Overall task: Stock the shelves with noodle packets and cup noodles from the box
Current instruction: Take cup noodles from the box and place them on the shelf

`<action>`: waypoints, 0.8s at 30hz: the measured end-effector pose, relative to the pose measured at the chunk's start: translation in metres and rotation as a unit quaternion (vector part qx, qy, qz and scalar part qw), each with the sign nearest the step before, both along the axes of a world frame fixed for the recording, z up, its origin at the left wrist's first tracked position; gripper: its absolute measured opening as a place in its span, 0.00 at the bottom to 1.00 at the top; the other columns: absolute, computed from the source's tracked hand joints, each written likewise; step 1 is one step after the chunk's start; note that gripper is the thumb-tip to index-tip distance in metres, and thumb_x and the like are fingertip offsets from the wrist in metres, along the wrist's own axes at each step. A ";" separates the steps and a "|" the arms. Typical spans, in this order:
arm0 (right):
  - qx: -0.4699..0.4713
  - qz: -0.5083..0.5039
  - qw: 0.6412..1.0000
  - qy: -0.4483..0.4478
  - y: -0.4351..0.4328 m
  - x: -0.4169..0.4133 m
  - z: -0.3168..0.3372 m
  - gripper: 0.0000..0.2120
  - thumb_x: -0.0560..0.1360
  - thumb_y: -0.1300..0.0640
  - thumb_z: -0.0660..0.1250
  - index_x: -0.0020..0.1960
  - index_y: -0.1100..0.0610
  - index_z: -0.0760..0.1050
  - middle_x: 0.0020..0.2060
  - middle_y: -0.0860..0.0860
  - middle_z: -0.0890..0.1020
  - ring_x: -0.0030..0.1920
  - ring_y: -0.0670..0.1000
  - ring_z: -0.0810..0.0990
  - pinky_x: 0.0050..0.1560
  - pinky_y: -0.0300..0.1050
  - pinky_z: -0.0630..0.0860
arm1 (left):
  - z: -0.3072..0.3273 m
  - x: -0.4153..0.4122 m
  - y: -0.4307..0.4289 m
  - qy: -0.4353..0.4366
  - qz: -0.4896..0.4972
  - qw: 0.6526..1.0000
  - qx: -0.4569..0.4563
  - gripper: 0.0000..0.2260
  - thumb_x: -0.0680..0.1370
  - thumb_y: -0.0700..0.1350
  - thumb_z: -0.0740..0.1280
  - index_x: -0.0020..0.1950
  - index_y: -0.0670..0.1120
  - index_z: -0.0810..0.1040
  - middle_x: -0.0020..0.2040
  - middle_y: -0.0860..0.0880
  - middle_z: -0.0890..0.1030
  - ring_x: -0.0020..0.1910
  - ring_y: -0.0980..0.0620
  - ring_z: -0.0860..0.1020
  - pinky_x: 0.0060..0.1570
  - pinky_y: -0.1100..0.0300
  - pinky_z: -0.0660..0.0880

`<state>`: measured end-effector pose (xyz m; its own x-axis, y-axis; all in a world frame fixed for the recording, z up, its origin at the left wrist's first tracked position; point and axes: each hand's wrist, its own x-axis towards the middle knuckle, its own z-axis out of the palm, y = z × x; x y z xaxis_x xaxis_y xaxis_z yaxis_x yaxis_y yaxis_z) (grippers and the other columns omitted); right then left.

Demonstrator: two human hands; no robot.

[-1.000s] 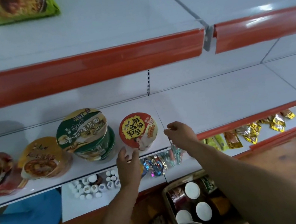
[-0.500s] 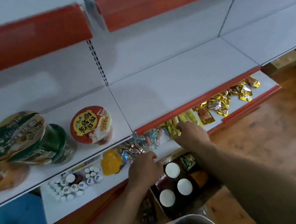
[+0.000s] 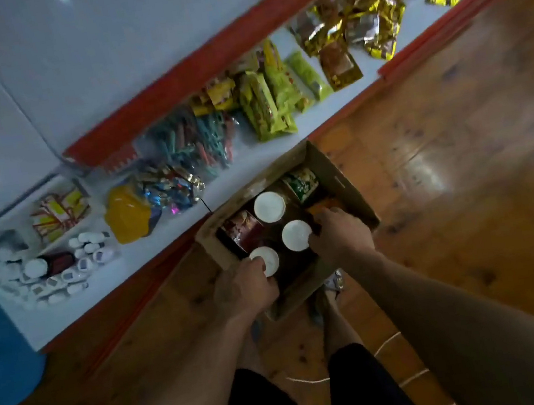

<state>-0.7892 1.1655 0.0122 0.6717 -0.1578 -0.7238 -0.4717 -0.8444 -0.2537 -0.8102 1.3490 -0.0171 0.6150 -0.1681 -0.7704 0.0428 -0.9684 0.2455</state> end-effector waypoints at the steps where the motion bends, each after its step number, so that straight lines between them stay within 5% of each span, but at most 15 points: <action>1: 0.002 -0.006 1.000 -0.002 -0.002 -0.001 -0.014 0.17 0.76 0.51 0.66 0.63 0.54 0.72 0.55 0.53 0.78 0.52 0.56 0.78 0.44 0.47 0.74 | -0.011 0.001 -0.002 0.004 -0.004 1.000 0.006 0.16 0.71 0.55 0.56 0.50 0.49 0.78 0.49 0.49 0.81 0.46 0.48 0.78 0.49 0.53 0.77; 3: 0.007 -0.026 1.000 0.008 -0.007 -0.008 -0.060 0.19 0.76 0.51 0.67 0.66 0.53 0.72 0.56 0.53 0.78 0.54 0.56 0.78 0.47 0.49 0.76 | -0.052 0.002 -0.010 0.017 -0.031 0.999 0.013 0.11 0.74 0.51 0.61 0.52 0.48 0.77 0.49 0.49 0.80 0.47 0.47 0.78 0.48 0.52 0.77; 9: 0.022 -0.072 0.995 0.065 -0.017 -0.025 -0.203 0.23 0.76 0.53 0.67 0.70 0.53 0.68 0.63 0.55 0.76 0.61 0.59 0.77 0.55 0.52 0.75 | -0.188 0.004 -0.039 0.081 -0.037 0.996 0.019 0.19 0.77 0.49 0.66 0.67 0.45 0.74 0.65 0.43 0.76 0.63 0.42 0.74 0.62 0.49 0.73; 15: -0.001 -0.107 0.990 0.094 -0.015 -0.028 -0.311 0.25 0.76 0.51 0.69 0.70 0.54 0.66 0.65 0.55 0.74 0.64 0.59 0.75 0.61 0.56 0.76 | -0.293 0.014 -0.062 0.102 -0.060 0.992 0.040 0.19 0.77 0.53 0.66 0.67 0.49 0.72 0.64 0.45 0.75 0.64 0.43 0.73 0.61 0.48 0.72; 24: -0.003 -0.142 0.978 0.152 -0.013 -0.034 -0.386 0.32 0.77 0.52 0.65 0.77 0.53 0.55 0.71 0.57 0.67 0.69 0.61 0.70 0.62 0.54 0.71 | -0.363 0.023 -0.079 0.137 0.077 0.987 0.029 0.25 0.75 0.52 0.67 0.71 0.48 0.67 0.65 0.44 0.76 0.63 0.40 0.75 0.59 0.47 0.74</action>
